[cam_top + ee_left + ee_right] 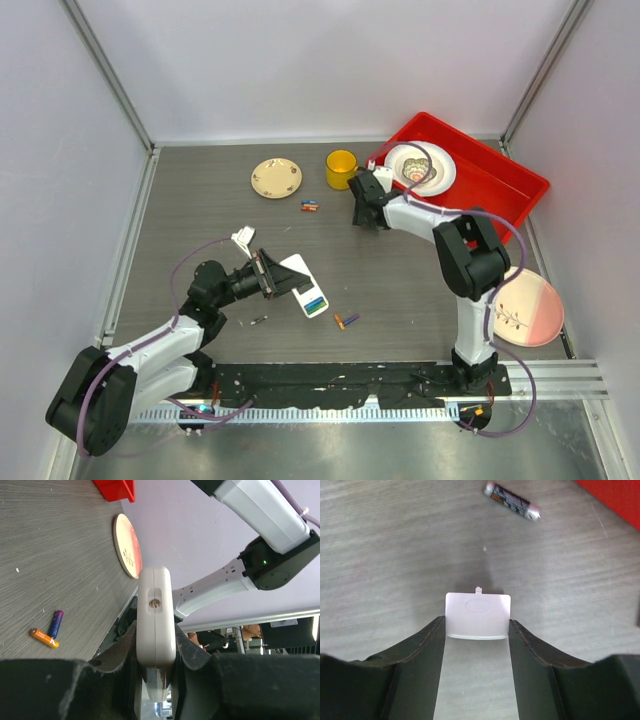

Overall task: Load the batteries into the remote control
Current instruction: Pick up the battery cover at the center of the board.

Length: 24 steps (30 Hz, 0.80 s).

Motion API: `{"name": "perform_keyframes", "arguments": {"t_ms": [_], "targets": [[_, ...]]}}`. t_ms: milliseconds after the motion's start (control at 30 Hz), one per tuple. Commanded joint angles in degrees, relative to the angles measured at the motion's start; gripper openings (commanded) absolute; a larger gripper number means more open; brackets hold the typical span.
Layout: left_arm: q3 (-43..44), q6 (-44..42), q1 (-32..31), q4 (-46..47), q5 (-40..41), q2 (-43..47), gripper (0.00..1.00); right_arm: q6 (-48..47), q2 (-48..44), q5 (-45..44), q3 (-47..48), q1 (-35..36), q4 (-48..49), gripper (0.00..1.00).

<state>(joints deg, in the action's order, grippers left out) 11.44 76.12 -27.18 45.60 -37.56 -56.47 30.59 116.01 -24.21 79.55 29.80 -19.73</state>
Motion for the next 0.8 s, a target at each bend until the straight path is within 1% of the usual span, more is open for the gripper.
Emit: {"name": "perform_keyframes", "arguments": {"t_ms": [0,33,100,133,200,233,333,367,400,533,567,667,767], "targets": [[1.65,-0.27,0.37,1.25,0.56,1.1,0.0,-0.09,-12.27,1.09,-5.18,1.48,0.56,0.4],[1.65,-0.44,0.37,0.89,0.82,1.1,0.0,-0.35,-16.65,0.83,-8.06,2.62,0.39,0.39],[2.09,-1.23,0.37,-0.07,1.96,1.01,0.0,-1.49,-21.94,0.56,-12.02,3.94,-0.92,0.38],[2.27,-1.41,0.37,-0.34,2.49,0.49,0.0,-2.19,-27.36,0.22,-13.35,5.69,-1.36,0.37],[2.71,-1.67,0.29,-0.17,4.33,-0.31,0.0,-3.34,-32.4,-0.14,-15.47,7.63,-4.08,0.36],[2.88,-1.59,0.28,0.71,5.12,-1.79,0.0,-3.78,-37.47,1.08,-16.96,8.16,-5.05,0.35],[3.5,-0.71,0.28,4.57,6.71,-4.78,0.0,-5.36,-43.39,7.05,-17.41,10.8,-11.55,0.35],[3.85,-0.53,0.2,6.41,6.71,-7.23,0.0,-6.23,-46.8,9.42,-17.06,12.54,-15.04,0.35],[4.72,-0.18,0.2,7.21,6.36,-8.47,0.0,-7.2,-48.14,11.96,-16.28,13.69,-16.91,0.36],[6.57,1.66,-0.86,12.66,5.48,-14.89,0.0,-9.49,-51.84,14.36,-11.97,20.37,-26.22,0.35],[7.01,2.01,-1.73,14.32,5.39,-15.94,0.0,-9.76,-51.93,15.06,-11.09,21.34,-29.03,0.35],[8.07,3.07,-3.92,17.14,6.27,-19.81,0.0,-9.49,-51.32,16.47,-8.19,25.03,-33.34,0.35],[8.6,3.6,-6.21,19.77,7.85,-23.15,0.0,-9.67,-49.74,17.0,-6.34,27.5,-35.99,0.34]]}}
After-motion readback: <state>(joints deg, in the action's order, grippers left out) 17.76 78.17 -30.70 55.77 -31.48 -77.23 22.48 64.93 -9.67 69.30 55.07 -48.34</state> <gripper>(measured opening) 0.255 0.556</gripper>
